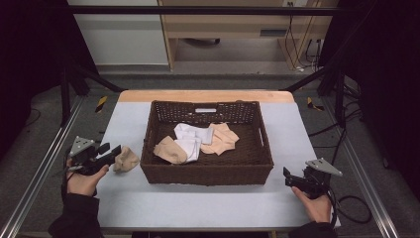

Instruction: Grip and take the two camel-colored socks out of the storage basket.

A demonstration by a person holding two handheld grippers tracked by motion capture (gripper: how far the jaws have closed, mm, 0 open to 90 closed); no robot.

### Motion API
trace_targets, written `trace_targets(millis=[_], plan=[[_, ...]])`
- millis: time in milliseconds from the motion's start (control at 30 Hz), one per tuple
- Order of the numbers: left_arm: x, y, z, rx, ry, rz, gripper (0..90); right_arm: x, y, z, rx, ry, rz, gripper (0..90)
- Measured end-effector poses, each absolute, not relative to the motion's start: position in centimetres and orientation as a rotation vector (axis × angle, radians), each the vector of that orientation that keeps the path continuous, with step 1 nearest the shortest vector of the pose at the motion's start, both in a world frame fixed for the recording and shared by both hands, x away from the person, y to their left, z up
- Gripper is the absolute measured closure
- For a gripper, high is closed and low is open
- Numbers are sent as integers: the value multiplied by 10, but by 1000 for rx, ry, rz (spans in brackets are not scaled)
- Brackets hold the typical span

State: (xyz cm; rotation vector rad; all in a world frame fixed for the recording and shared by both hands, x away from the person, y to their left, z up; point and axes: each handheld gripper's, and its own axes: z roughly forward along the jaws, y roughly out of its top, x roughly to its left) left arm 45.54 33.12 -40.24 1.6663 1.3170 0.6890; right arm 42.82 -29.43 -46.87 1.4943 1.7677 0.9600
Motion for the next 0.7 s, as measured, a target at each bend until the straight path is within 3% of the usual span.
trace_targets(millis=[700], plan=[[459,284,-353,1620,1139,674,441,428,-294,-469,1498,1761,968,55]])
